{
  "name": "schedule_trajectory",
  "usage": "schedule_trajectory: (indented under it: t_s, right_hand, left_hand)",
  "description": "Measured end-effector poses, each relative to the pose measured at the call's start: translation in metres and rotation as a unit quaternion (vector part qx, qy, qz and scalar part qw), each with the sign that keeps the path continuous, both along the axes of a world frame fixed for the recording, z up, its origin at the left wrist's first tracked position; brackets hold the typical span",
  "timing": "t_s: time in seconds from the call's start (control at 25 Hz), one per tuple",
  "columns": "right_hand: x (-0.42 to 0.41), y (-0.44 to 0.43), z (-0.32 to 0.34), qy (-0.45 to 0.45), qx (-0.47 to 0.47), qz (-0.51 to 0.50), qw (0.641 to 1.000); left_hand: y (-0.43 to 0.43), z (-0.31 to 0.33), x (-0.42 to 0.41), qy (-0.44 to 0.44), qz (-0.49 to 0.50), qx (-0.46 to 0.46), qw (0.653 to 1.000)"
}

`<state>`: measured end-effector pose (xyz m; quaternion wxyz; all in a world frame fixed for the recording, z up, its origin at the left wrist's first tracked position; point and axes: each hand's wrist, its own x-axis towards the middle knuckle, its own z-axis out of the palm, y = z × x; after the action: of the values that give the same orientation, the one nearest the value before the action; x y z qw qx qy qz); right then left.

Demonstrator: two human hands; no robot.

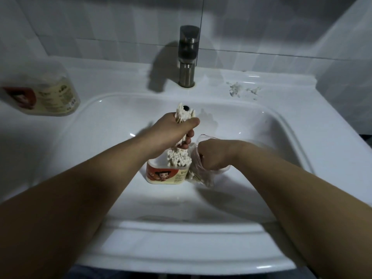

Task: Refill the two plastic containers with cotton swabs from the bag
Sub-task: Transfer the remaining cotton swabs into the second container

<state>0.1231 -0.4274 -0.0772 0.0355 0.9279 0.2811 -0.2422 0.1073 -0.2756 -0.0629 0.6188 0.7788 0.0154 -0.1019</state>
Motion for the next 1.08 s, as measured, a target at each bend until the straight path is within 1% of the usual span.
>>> schedule_trajectory:
  t_s: [0.12, 0.2, 0.32, 0.36, 0.48, 0.56, 0.72, 0.84, 0.88, 1.0, 1.08]
  right_hand:
    - [-0.006, 0.004, 0.004, -0.036, -0.011, 0.063, 0.997]
    - [-0.008, 0.005, 0.003, -0.053, 0.0, 0.072, 0.996]
    - [-0.008, 0.007, 0.0, -0.084, -0.011, 0.094, 0.992]
    - [-0.008, 0.007, 0.0, -0.081, -0.015, 0.093, 0.992]
    - [-0.005, 0.003, -0.002, -0.059, -0.028, 0.049, 0.997]
    - [-0.001, -0.001, -0.005, -0.048, -0.012, 0.016, 0.999]
    - [0.007, -0.007, 0.001, -0.034, -0.02, -0.007, 0.999]
    - [0.013, -0.01, 0.001, -0.018, 0.037, -0.021, 0.999]
    - [0.013, -0.009, 0.002, -0.015, 0.043, -0.02, 0.999]
    - [0.007, -0.006, 0.009, -0.054, 0.054, -0.005, 0.997]
    - [0.005, -0.006, 0.009, -0.063, 0.057, 0.001, 0.996]
  left_hand:
    - [0.0, -0.002, 0.0, 0.003, 0.001, -0.01, 1.0]
    - [0.001, -0.004, 0.001, 0.003, 0.002, -0.012, 1.0]
    - [0.003, -0.007, 0.002, 0.006, -0.003, -0.001, 1.0]
    - [0.003, -0.007, 0.002, 0.006, -0.004, 0.001, 1.0]
    - [0.003, -0.004, 0.002, 0.008, -0.005, 0.012, 1.0]
    - [0.003, -0.004, 0.001, 0.01, -0.01, 0.017, 1.0]
    - [0.005, -0.006, 0.003, 0.0, -0.022, 0.032, 0.999]
    - [0.005, -0.009, 0.005, -0.024, -0.03, 0.053, 0.998]
    - [0.005, -0.009, 0.005, -0.032, -0.034, 0.064, 0.997]
    - [0.002, -0.008, 0.001, -0.047, -0.047, 0.092, 0.994]
    - [0.001, -0.009, 0.0, -0.051, -0.043, 0.097, 0.993]
